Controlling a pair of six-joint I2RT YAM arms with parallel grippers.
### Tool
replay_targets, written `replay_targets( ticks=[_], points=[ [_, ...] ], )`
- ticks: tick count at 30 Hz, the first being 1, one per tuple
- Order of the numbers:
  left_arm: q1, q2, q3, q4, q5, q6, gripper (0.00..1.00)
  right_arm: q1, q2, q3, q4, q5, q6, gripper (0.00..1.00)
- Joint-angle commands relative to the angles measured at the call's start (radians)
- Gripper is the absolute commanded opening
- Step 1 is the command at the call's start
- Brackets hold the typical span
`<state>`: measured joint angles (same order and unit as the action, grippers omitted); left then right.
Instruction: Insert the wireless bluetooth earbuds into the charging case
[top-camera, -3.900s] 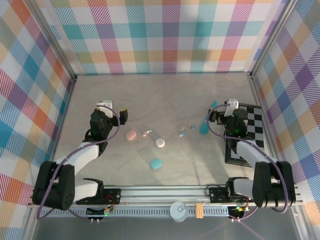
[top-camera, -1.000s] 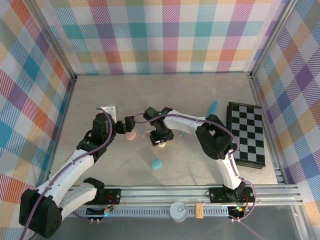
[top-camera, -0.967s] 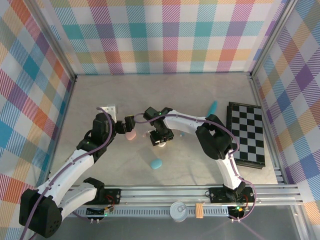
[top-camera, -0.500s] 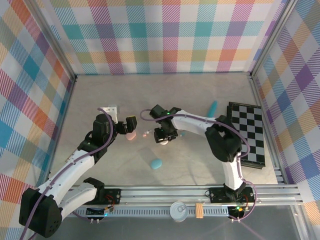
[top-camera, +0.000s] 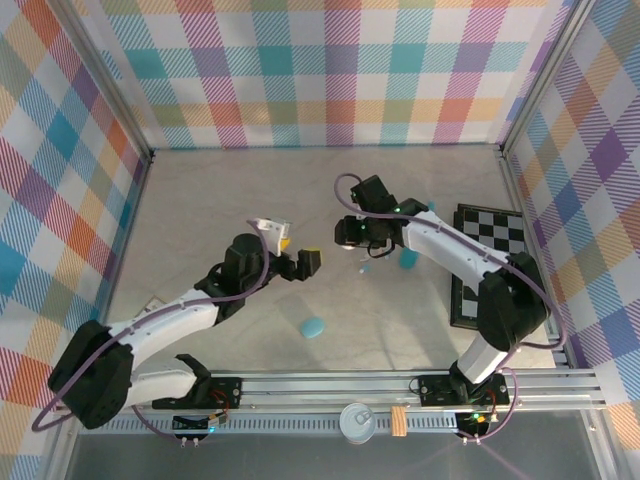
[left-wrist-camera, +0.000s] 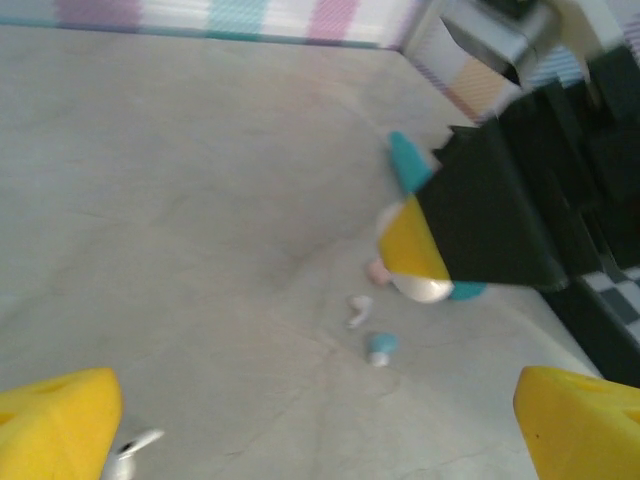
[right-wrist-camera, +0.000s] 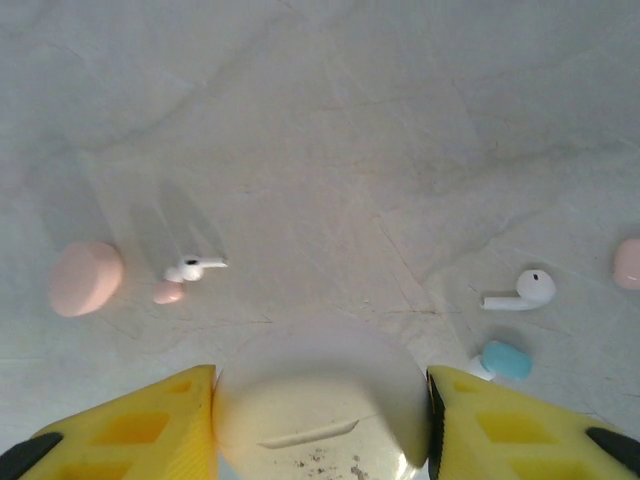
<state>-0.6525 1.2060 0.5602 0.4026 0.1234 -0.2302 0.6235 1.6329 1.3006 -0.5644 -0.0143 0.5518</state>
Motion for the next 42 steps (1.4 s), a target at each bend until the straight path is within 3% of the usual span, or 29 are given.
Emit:
replay_targets(
  ticks=[1, 4, 11, 16, 25, 30, 42],
  points=[
    [-0.053, 0.066, -0.035, 0.253, 0.051, -0.062, 1.00, -0.007, -0.049, -0.010, 0.050, -0.059, 0.032, 0.48],
    [-0.099, 0.154, -0.042, 0.383, 0.033, -0.085, 0.97, -0.016, -0.065, -0.024, 0.093, -0.114, 0.062, 0.48],
    [-0.111, 0.355, -0.067, 0.770, -0.013, -0.192, 0.70, -0.043, -0.096, -0.085, 0.199, -0.242, 0.150, 0.48],
    [-0.109, 0.455, -0.059, 0.926, -0.028, -0.251, 0.65, -0.047, -0.114, -0.114, 0.232, -0.276, 0.186, 0.48],
    [-0.105, 0.496, -0.020, 0.935, -0.015, -0.253, 0.52, -0.047, -0.130, -0.135, 0.248, -0.292, 0.197, 0.47],
    [-0.104, 0.491, -0.019, 0.935, -0.005, -0.252, 0.51, -0.047, -0.125, -0.142, 0.251, -0.297, 0.198, 0.48],
    [-0.085, 0.493, -0.017, 0.938, 0.023, -0.253, 0.20, -0.047, -0.141, -0.138, 0.230, -0.331, 0.152, 0.49]
  ],
)
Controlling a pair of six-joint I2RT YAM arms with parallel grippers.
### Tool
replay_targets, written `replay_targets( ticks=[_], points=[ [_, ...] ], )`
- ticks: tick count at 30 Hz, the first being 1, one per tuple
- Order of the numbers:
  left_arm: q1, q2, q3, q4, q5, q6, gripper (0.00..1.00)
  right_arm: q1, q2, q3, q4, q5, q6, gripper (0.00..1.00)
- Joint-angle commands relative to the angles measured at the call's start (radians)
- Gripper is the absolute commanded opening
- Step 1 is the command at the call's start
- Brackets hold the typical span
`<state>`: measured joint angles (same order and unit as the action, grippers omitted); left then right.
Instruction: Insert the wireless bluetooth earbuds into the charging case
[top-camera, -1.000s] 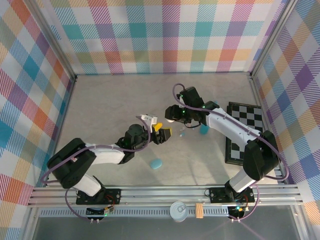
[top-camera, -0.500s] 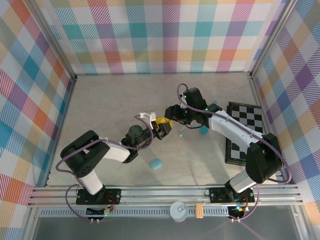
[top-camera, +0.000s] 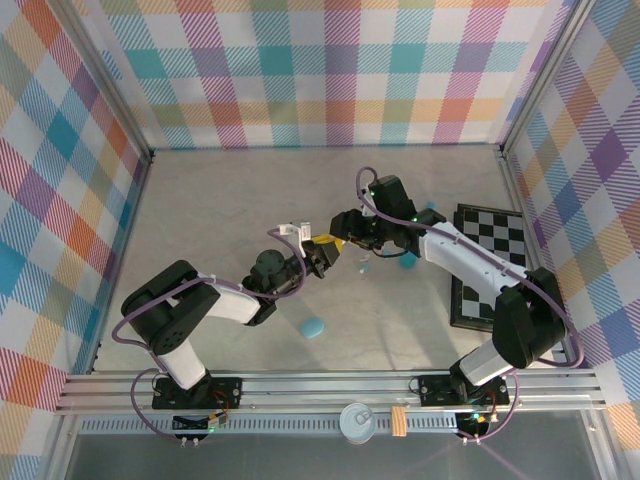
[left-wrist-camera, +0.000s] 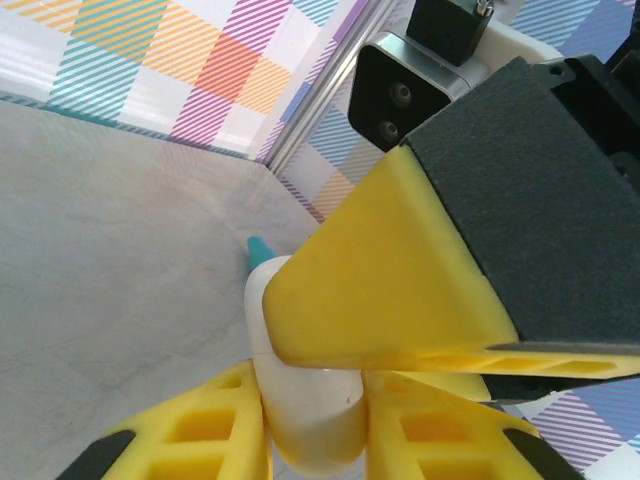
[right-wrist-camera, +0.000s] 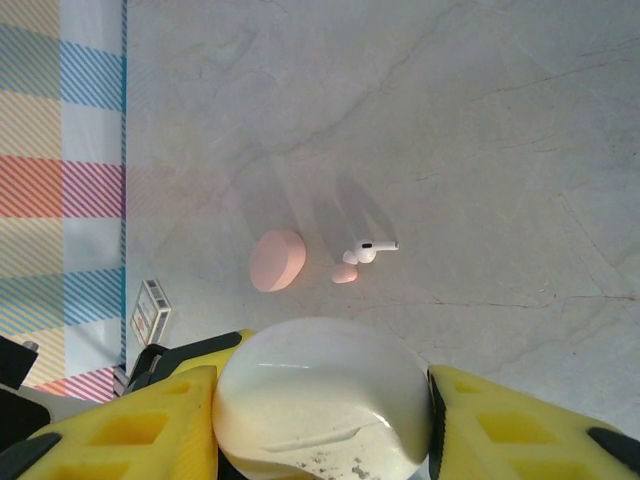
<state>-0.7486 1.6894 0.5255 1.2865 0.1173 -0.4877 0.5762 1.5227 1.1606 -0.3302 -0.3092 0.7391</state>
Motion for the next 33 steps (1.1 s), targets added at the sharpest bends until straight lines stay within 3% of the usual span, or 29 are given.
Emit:
replay_targets(
  ticks=[1, 4, 11, 16, 18, 21, 23, 26, 33],
  points=[
    [0.013, 0.009, 0.016, 0.056, 0.035, 0.008, 0.19, 0.001, -0.034, 0.007, -0.015, -0.030, -0.050, 0.49],
    [0.021, 0.004, 0.015, 0.057, 0.061, 0.010, 0.16, 0.000, -0.042, 0.020, -0.041, -0.022, -0.083, 0.50],
    [0.045, -0.021, -0.001, 0.062, 0.158, 0.012, 0.14, -0.018, -0.084, 0.031, -0.028, -0.023, -0.127, 0.75],
    [0.088, -0.067, -0.022, 0.063, 0.284, 0.011, 0.14, -0.063, -0.183, 0.015, 0.011, -0.033, -0.234, 0.83],
    [0.108, -0.086, -0.018, 0.062, 0.349, 0.008, 0.14, -0.092, -0.242, -0.036, 0.072, -0.105, -0.318, 0.82],
    [0.127, -0.114, -0.003, 0.063, 0.450, -0.015, 0.14, -0.172, -0.322, -0.167, 0.241, -0.374, -0.427, 0.81],
    [0.131, -0.132, 0.010, 0.065, 0.498, -0.045, 0.14, -0.217, -0.368, -0.249, 0.330, -0.508, -0.468, 0.76],
    [0.131, -0.156, 0.031, 0.065, 0.566, -0.085, 0.14, -0.261, -0.402, -0.312, 0.393, -0.603, -0.466, 0.67],
    [0.129, -0.196, 0.064, 0.065, 0.602, -0.126, 0.14, -0.266, -0.364, -0.386, 0.604, -0.731, -0.349, 0.58]
  ],
)
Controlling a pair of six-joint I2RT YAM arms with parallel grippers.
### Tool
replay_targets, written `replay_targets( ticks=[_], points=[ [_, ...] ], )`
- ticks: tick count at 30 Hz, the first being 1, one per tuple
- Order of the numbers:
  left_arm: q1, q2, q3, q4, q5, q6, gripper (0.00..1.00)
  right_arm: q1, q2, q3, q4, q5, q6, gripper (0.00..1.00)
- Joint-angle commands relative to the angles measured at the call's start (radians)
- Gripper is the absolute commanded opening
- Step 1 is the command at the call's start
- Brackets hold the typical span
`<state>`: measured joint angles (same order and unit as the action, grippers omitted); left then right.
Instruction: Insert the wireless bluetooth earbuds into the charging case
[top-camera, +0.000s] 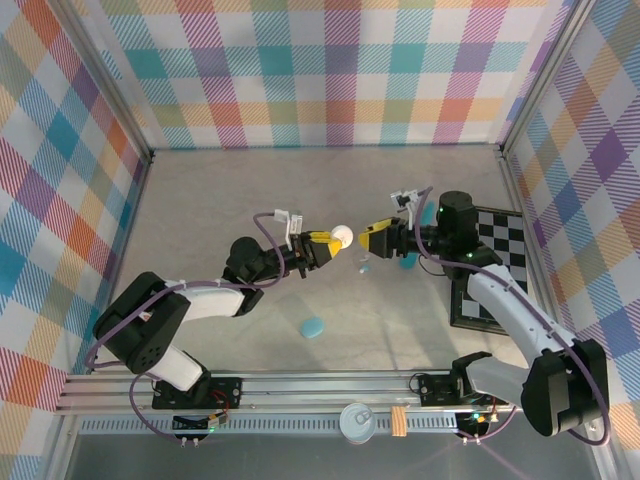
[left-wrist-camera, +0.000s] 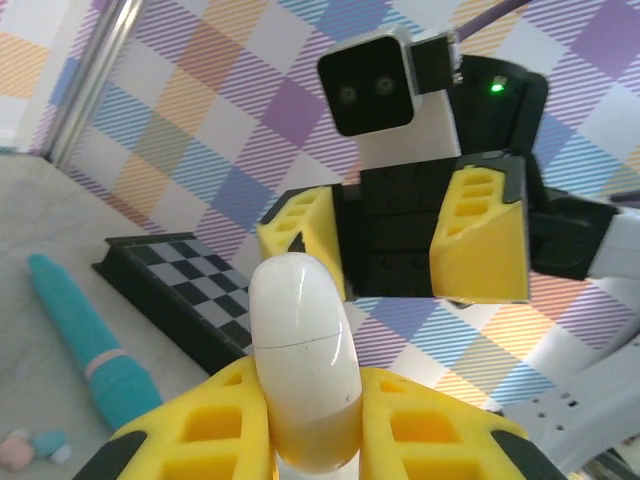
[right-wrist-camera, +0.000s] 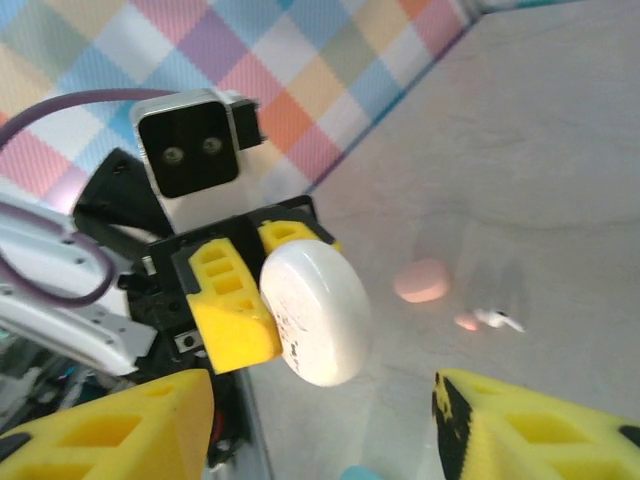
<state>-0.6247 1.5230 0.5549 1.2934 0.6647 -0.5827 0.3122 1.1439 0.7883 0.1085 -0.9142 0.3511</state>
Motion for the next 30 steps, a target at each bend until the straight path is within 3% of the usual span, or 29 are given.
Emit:
replay_targets(
  ticks=[1, 25, 30],
  points=[
    [0.005, -0.031, 0.039, 0.058, 0.059, -0.034, 0.14, -0.001, 0.026, -0.020, 0.200, -0.144, 0.059, 0.58],
    [-0.010, -0.011, 0.091, 0.059, 0.117, -0.068, 0.13, 0.026, 0.149, 0.023, 0.372, -0.209, 0.216, 0.31],
    [-0.010, -0.002, 0.095, 0.058, 0.123, -0.068, 0.14, 0.030, 0.159, 0.034, 0.365, -0.212, 0.217, 0.34]
  ],
)
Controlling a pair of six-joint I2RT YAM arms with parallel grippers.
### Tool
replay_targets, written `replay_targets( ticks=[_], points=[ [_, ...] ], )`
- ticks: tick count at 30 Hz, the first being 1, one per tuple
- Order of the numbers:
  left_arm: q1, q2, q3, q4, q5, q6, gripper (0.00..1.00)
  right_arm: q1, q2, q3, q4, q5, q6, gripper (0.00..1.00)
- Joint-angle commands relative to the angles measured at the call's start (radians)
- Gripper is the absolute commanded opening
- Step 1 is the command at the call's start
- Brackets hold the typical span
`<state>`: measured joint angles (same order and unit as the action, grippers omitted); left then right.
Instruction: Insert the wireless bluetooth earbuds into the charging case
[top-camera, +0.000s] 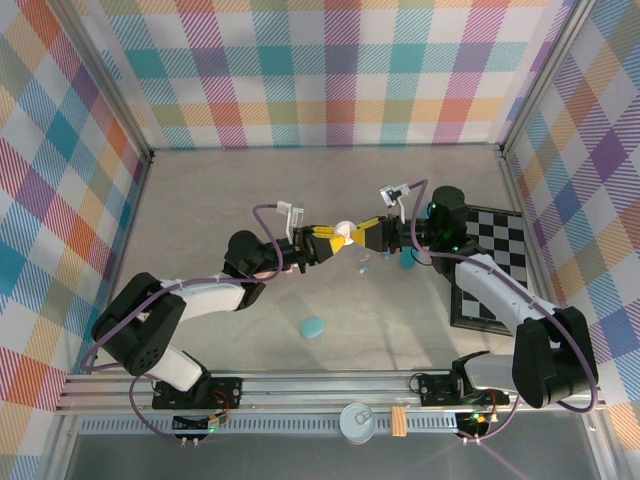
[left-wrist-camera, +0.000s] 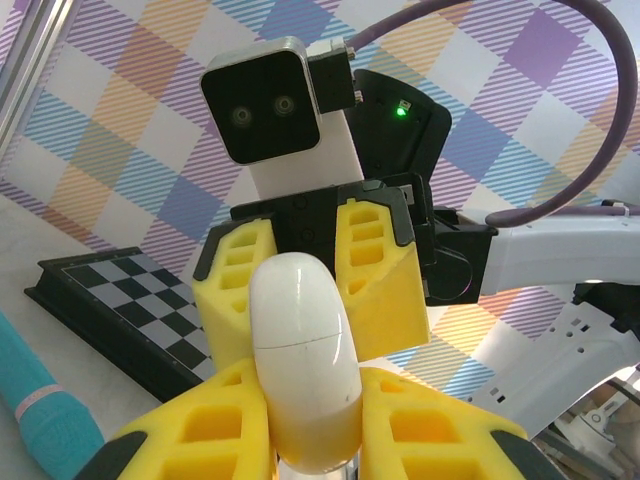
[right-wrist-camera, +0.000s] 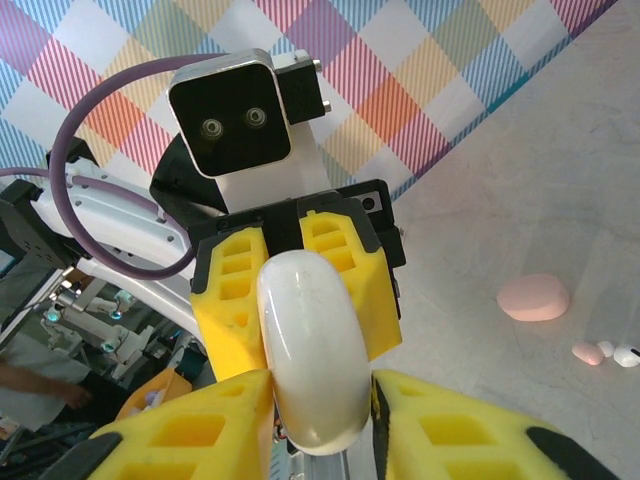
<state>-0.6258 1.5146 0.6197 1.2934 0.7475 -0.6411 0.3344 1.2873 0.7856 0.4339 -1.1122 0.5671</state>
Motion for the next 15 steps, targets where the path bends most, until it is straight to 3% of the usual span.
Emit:
replay_targets(
  ticks=[1, 4, 9, 12, 13, 15],
  points=[
    [-0.009, 0.008, 0.033, 0.058, 0.041, -0.011, 0.14, 0.007, 0.017, 0.039, 0.034, -0.014, -0.002, 0.35],
    [-0.009, 0.014, 0.037, 0.058, 0.043, -0.012, 0.14, 0.009, 0.020, 0.044, 0.028, -0.017, -0.005, 0.35],
    [-0.009, 0.014, 0.035, 0.059, 0.044, -0.006, 0.15, 0.009, 0.013, 0.050, -0.020, -0.004, -0.038, 0.22],
    [-0.008, 0.014, 0.027, 0.058, 0.038, 0.007, 0.25, 0.009, -0.001, 0.070, -0.108, -0.001, -0.097, 0.18],
    [-0.008, 0.013, 0.026, 0.058, 0.039, 0.013, 0.35, 0.010, -0.009, 0.087, -0.176, 0.003, -0.148, 0.18],
    [-0.005, 0.015, 0.020, 0.055, 0.043, 0.029, 0.45, 0.011, -0.031, 0.119, -0.308, 0.014, -0.256, 0.17]
  ],
)
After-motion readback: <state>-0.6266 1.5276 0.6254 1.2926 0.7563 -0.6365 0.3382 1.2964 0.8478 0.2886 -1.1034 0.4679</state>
